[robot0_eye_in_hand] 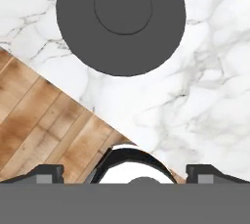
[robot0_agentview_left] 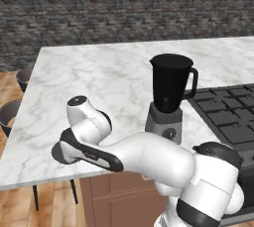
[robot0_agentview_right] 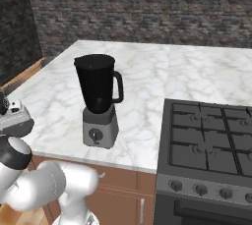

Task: Close the lid blender by securely placing the lid on top.

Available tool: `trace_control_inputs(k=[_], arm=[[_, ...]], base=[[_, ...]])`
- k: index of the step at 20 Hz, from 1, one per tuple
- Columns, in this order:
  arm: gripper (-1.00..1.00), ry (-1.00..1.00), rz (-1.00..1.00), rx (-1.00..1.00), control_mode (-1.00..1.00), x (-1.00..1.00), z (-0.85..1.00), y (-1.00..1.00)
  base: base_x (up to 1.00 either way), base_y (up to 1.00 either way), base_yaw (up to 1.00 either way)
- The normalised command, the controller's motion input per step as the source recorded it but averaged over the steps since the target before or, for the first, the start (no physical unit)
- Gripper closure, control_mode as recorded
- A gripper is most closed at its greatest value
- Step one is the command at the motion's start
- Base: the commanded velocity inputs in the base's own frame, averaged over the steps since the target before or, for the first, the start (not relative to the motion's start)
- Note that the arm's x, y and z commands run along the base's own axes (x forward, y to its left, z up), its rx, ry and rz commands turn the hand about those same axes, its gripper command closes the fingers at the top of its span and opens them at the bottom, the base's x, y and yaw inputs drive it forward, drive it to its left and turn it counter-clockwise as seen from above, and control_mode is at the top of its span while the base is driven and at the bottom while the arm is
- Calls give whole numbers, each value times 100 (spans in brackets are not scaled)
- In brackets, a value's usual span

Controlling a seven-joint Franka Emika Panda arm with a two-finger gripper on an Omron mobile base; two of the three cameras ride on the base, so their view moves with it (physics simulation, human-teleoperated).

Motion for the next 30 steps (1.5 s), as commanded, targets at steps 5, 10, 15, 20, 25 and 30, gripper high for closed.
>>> trace_control_inputs(k=[5,10,15,20,25,30], arm=[[-100,16,0,-13,-100,25,0,31],[-100,1,0,-9,-100,24,-6,18],[-100,1,0,-9,-100,18,-19,30],[-100,3,0,-2,-100,20,-18,2],[-100,0,0,0,-100,13,-18,0],[-100,0,0,0,-100,3,-13,0]], base=[[0,0,0],[0,0,0],[0,0,0],[0,0,0],[0,0,0],[0,0,0]])
